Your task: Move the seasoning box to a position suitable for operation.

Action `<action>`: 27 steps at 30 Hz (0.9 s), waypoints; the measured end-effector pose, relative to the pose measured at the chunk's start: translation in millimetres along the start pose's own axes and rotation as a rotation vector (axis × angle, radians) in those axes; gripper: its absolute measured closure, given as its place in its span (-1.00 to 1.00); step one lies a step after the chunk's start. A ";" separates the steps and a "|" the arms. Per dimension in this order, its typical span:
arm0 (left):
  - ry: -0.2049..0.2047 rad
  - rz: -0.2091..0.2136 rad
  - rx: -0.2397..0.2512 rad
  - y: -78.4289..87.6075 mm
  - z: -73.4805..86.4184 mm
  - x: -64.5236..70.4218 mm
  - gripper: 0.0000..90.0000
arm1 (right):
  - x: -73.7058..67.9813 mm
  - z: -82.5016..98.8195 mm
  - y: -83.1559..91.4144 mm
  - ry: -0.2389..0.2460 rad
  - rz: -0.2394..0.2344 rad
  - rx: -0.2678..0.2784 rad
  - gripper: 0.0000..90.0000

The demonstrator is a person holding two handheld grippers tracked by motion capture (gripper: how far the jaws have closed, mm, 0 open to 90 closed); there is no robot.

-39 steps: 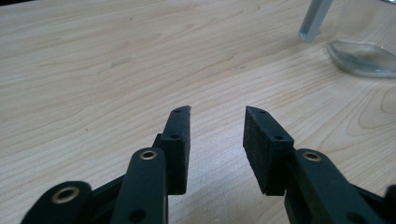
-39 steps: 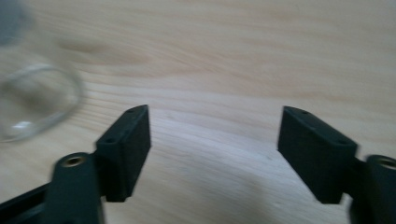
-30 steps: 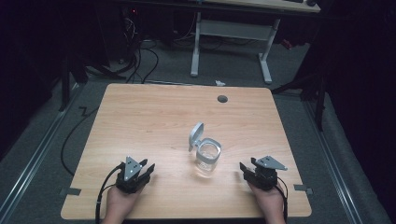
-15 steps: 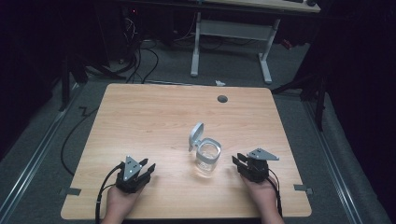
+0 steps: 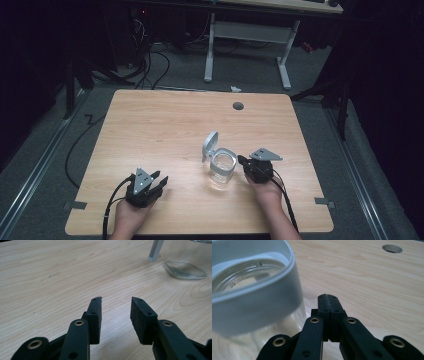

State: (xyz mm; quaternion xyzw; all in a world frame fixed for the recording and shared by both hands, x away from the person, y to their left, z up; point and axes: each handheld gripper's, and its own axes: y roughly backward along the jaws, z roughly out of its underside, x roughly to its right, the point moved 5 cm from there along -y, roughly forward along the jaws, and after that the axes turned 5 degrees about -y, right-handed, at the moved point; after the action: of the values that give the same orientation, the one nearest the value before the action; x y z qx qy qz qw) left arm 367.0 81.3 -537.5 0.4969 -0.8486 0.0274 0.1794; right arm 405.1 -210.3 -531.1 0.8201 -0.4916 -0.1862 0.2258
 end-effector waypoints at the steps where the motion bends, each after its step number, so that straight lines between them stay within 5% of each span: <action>1: -0.001 0.000 0.003 0.0 -0.3 0.0 0.37 | -0.9 -1.9 -3.0 0.004 0.002 -0.001 1.00; 9: -0.001 0.001 0.004 0.0 -0.1 -0.2 0.36 | -7.4 -4.1 -12.0 0.000 -0.004 0.006 1.00; 27: -0.007 0.010 -0.007 -1.7 2.7 4.7 0.35 | -22.1 15.0 9.8 -0.003 -0.041 0.020 1.00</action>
State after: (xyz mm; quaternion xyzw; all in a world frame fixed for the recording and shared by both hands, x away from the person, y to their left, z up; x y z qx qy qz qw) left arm 365.6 75.9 -538.6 0.4923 -0.8517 0.0237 0.1781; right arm 380.3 -197.5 -536.2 0.8320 -0.4770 -0.1868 0.2129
